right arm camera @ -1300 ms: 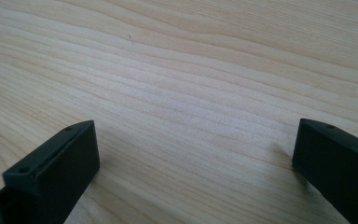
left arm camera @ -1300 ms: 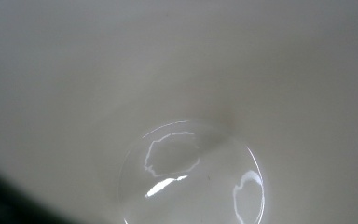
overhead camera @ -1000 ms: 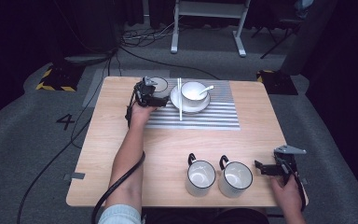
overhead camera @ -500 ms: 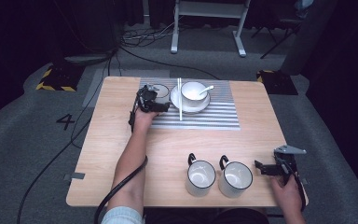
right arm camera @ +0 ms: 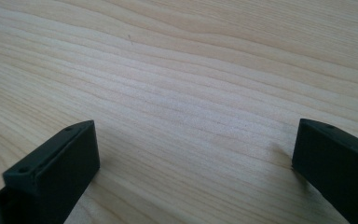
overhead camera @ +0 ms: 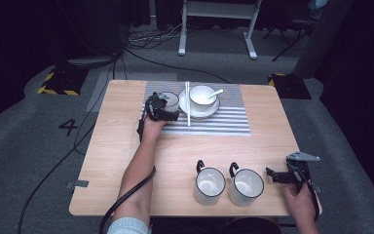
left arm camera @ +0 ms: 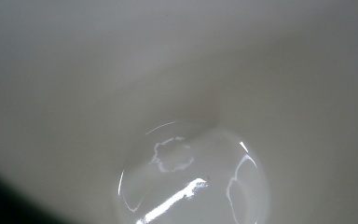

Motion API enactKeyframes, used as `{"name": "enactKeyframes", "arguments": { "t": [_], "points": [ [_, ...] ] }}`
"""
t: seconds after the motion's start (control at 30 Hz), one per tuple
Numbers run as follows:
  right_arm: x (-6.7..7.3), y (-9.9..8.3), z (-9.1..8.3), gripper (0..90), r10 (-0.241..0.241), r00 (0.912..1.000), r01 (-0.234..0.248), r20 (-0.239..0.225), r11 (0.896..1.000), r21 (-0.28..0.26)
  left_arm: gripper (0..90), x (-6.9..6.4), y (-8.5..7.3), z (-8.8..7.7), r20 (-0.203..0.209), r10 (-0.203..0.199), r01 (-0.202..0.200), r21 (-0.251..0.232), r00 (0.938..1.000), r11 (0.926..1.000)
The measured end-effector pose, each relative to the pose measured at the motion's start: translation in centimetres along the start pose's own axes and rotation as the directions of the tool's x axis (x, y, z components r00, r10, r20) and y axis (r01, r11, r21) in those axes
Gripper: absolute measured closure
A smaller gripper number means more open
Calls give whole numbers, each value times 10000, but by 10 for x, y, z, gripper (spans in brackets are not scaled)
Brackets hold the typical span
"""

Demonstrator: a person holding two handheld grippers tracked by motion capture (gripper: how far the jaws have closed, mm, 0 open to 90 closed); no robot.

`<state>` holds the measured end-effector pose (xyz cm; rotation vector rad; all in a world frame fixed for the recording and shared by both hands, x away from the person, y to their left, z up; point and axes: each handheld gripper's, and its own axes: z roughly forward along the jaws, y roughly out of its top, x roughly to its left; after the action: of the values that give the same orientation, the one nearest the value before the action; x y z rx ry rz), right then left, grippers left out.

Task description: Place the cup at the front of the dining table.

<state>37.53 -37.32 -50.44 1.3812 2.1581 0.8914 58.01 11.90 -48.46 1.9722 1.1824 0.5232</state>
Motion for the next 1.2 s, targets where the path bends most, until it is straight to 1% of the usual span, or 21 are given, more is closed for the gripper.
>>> {"name": "enactKeyframes", "arguments": {
  "t": [0.1, 0.13, 0.2, 0.27, 0.3, 0.33, 0.37, 0.4, 0.43, 0.47, 0.53, 0.6, 0.83, 0.87, 0.93, 0.97, 1.0, 1.03, 1.1, 1.13, 1.2],
  "points": [
    [0, 0, 0, 4, -4, 10000, 4, 10, 10000, -3, 35, 1, -2, -1, 93, -223, 223, -54, 9997, 9997],
    [0, 0, 0, 4, -6, 10000, 6, 7, 10000, -4, 35, 2, -3, -2, 102, -107, 106, 70, 9999, 9999],
    [0, 0, 0, 4, -3, 10000, 3, 7, 10000, -3, 35, 1, -4, -2, 101, -157, 157, -6, 9998, 9999],
    [0, 0, 0, 4, -7, 10000, 7, 6, 10000, -2, 34, 0, -4, -2, 32, -235, 235, 50, 9997, 9997],
    [0, 0, 0, 4, -4, 10000, 4, 9, 10000, -1, 34, 0, -5, -2, 131, -329, 329, 15, 9994, 9995],
    [0, 0, 0, 4, -4, 10000, 4, 7, 10000, -5, 34, 0, -5, -3, 60, -404, 404, -48, 9992, 9992],
    [0, 0, 0, 4, -5, 10000, 5, 11, 10000, -2, 33, -1, -6, -3, 45, -395, 395, -64, 9992, 9992],
    [0, 0, 0, 4, -4, 10000, 4, 8, 10000, -3, 33, -1, -6, -4, 16, -289, 289, 85, 9996, 9995],
    [0, 0, 0, 4, -8, 10000, 8, 7, 10000, -4, 32, -2, -7, -4, -16, -240, 240, 17, 9997, 9997],
    [0, 0, 0, 4, -1, 10000, 1, 8, 10000, -2, 32, -3, -7, -4, -68, -135, 136, 109, 9999, 9998],
    [0, 0, 0, 4, 4, 10000, -4, 3, 10000, -7, 31, -4, -8, -5, -115, -165, 166, 83, 9998, 9998],
    [0, 0, 0, 4, -1, 10000, 1, 5, 10000, -5, 29, -4, -8, -6, -90, -329, 330, 24, 9994, 9995],
    [0, 0, 0, 4, -2, 10000, 2, 6, 10000, -2, 22, -3, -8, -7, 26, -531, 531, -32, 9986, 9986],
    [0, 0, 0, 4, -3, 10000, 3, 9, 10000, -2, 19, -4, -8, -8, 23, -615, 615, -25, 9981, 9981],
    [0, 0, 0, 4, -3, 10000, 3, 10, 10000, -3, 4, -5, -7, -9, 10, -1006, 1006, -18, 9949, 9949],
    [0, 0, 0, 4, -4, 10000, 4, 11, 10000, -2, 0, -5, -6, -11, -194, -862, 863, 42, 9961, 9963],
    [0, 0, 0, 4, -1, 10000, 1, 9, 10000, -2, 0, -7, -4, -12, -185, -971, 972, 53, 9951, 9953],
    [0, 0, 0, 4, -4, 10000, 4, 6, 10000, -3, 0, -7, -3, -14, -214, -925, 925, -18, 9955, 9957],
    [0, 0, 0, 4, -6, 10000, 6, 7, 10000, -3, 0, -8, 0, -19, -82, -1137, 1135, -186, 9935, 9934],
    [0, 0, 0, 4, -7, 10000, 7, 11, 10000, -4, 0, -8, 1, -22, -174, -1167, 1164, -180, 9930, 9930],
    [0, 0, 0, 4, -1, 10000, 1, 2, 10000, -1, 0, -8, 2, -26, -21, -1351, 1350, -152, 9908, 9907]
  ]
}}
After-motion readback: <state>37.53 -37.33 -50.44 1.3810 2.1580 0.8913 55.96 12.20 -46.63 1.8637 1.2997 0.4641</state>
